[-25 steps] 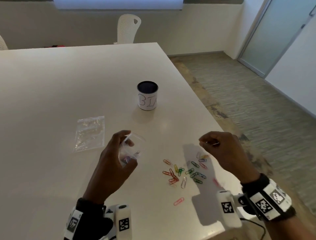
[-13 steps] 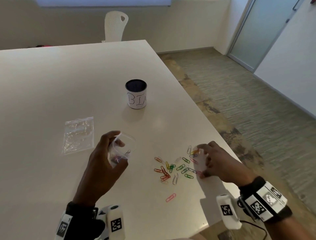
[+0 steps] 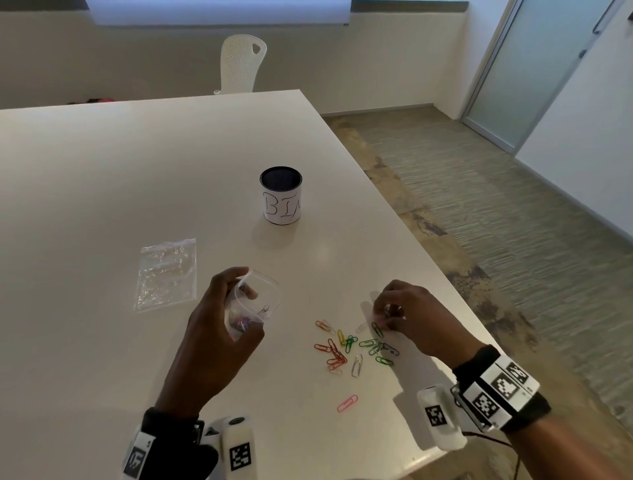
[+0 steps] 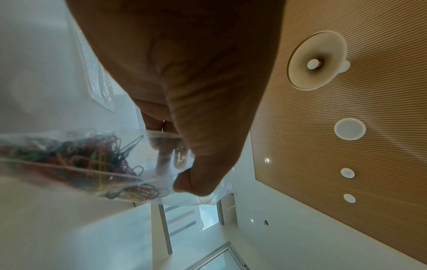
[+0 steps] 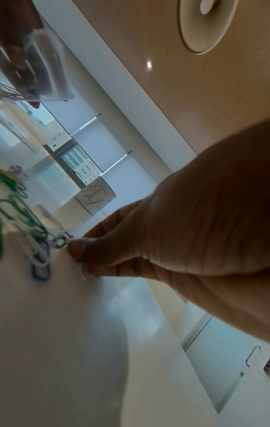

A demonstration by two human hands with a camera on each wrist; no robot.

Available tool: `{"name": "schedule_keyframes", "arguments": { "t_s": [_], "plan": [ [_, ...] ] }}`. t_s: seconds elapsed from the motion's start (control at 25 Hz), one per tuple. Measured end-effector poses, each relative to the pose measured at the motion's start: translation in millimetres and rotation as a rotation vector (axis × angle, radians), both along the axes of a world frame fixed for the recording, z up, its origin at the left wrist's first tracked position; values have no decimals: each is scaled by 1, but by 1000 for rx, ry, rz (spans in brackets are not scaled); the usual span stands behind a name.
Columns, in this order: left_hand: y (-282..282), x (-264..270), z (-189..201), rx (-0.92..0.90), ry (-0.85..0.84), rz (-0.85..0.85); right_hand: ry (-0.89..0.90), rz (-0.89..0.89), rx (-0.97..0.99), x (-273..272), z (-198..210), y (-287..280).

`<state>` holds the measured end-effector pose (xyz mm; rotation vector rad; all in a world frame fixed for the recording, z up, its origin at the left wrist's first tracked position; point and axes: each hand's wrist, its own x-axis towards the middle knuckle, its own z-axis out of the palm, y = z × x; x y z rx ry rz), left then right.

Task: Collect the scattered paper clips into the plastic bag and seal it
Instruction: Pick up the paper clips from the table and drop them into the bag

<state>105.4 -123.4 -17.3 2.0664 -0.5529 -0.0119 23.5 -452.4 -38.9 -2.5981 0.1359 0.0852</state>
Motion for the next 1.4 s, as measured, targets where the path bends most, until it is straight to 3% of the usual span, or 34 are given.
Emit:
{"name": "schedule_keyframes", "arguments": {
  "t_s": [0.28, 0.4, 0.52, 0.64, 0.76, 0.84, 1.16, 1.4],
  "plan": [
    [1, 1, -1, -6, -1, 6, -58, 14, -252, 13, 4, 18],
    [1, 0, -1, -3, 5, -12, -68, -10, -244, 17, 8, 13],
    [0, 0, -1, -8, 12, -21, -115, -128, 12, 18, 18, 6],
    [-2, -1, -1, -17, 23, -25, -159, -214, 434, 17, 37, 16],
    [-6, -3, 0, -24, 31, -38, -195, -190, 782, 22, 60, 46],
    [-8, -5, 1, -35, 27, -45, -201, -140, 858, 26, 72, 69],
    [-13, -8, 2, -39, 61, -29, -348, 150, 478, 45, 78, 130],
    [-10, -9, 3, -58, 23, -25, -372, 86, 414, 43, 89, 103]
  ]
}}
